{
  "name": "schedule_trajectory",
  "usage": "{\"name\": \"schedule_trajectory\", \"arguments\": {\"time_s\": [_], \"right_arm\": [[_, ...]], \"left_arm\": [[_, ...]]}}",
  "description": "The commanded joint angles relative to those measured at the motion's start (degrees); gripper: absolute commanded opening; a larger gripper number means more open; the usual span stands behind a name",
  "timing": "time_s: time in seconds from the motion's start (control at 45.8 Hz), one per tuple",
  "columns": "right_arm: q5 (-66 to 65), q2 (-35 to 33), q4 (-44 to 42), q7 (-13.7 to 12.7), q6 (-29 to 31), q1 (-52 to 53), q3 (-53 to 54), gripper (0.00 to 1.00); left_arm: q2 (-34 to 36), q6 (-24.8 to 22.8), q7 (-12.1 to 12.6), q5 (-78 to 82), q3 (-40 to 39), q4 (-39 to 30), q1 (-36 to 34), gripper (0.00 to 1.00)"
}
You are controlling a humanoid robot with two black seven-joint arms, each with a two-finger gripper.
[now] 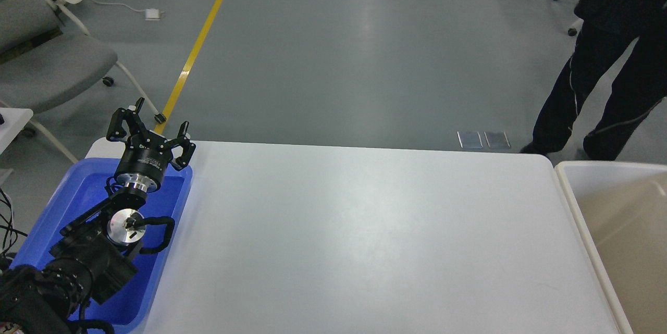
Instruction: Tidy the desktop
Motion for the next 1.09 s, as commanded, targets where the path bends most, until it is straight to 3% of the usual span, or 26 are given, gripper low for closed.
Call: {"name": "schedule_trajectory", "arguments": {"time_s": [0.0,0.371,0.459,0.546,1.07], "right_arm": [[1.95,13.16,-17.81,0.17,2.64,-9.93,7.05,0.00],[2.21,26.69,-36.27,-0.19,3.25,-12.39,7.93,0.00],[2.30,29.68,-39.97,-1.67,1.59,-12.39,7.93,0.00],[2.21,31.09,-40.50,-3.17,-1.14,-12.39,7.84,0.00],[1.42,31.97,-40.50,-3.44,-3.08,-12.48,7.32,0.00]], "left_arm": [[0.00,0.01,0.00,0.04,-0.01,0.00,0.00,1.00],[0.00,-0.08,0.00,0.04,-0.01,0.00,0.00,1.00],[0.00,-0.08,0.00,0.04,-0.01,0.00,0.00,1.00],[0.00,0.01,0.00,0.04,-0.01,0.00,0.00,1.00],[0.00,0.01,0.00,0.04,-0.01,0.00,0.00,1.00]]}}
